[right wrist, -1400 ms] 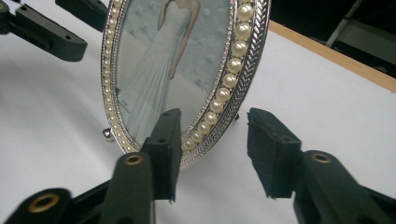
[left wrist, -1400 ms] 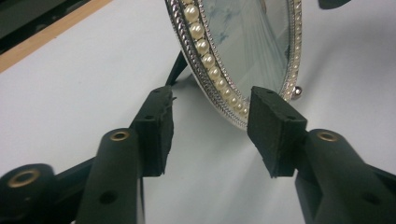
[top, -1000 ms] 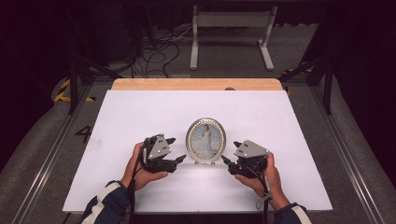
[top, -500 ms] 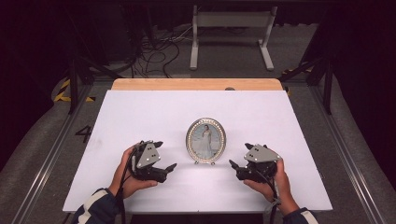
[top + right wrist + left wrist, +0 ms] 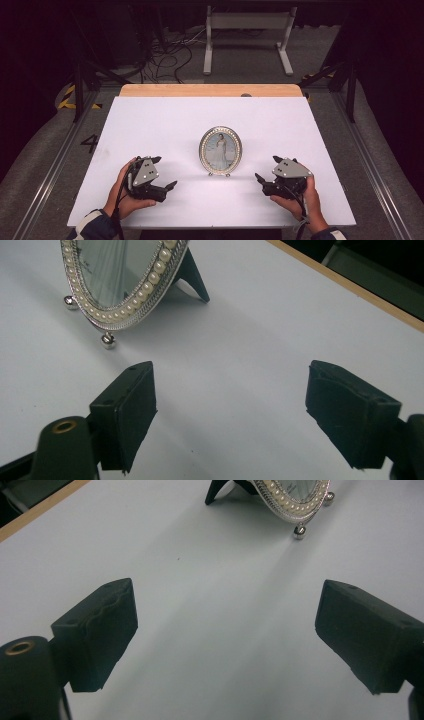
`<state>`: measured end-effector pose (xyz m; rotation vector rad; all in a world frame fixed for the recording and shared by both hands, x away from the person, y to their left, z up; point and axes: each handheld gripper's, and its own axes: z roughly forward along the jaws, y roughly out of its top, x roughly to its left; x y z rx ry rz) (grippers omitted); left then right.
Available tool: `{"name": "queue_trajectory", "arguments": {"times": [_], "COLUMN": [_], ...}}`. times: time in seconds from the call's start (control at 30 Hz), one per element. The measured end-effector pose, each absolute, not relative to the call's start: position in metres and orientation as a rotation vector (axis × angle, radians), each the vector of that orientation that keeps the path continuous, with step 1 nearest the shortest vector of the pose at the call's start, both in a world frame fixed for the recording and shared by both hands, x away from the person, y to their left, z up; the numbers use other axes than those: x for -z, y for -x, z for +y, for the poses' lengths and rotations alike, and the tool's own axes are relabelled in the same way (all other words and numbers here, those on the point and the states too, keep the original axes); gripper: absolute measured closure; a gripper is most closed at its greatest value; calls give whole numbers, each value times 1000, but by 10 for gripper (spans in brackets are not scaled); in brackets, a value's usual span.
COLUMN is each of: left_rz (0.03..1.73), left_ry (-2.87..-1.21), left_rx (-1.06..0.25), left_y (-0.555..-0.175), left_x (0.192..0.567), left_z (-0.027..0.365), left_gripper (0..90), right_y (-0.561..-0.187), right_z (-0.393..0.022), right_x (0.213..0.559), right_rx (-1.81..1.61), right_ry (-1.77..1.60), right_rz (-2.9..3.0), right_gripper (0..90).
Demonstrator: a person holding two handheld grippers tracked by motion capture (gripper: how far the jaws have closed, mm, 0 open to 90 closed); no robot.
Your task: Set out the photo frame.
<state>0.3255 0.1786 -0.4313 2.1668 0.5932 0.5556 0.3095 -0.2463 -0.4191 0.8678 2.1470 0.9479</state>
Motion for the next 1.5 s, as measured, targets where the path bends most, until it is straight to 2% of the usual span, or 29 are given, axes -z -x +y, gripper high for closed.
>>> {"name": "queue_trajectory", "arguments": {"times": [0.33,0.73,1.13,1.5], "left_rz": [646,729,810,821], "left_ry": [-2146,-2059,-2054,-2080], "left_rx": [-590,-527,-538,-540], "left_y": [-320,-315,-306,-305], "left_x": [436,445,456,459], "left_z": [201,233,270,274], "left_gripper": [77,66,60,60], "right_y": [-307,-299,-292,-291], "right_z": [-261,-286,-304,-306], "right_x": [422,431,439,444], "right_rx": [-954,-952,-964,-970], "right_ry": [-900,-950,-1001,-1033], "right_rz": [2127,2060,2026,2020], "right_gripper": [197,185,170,157]}}
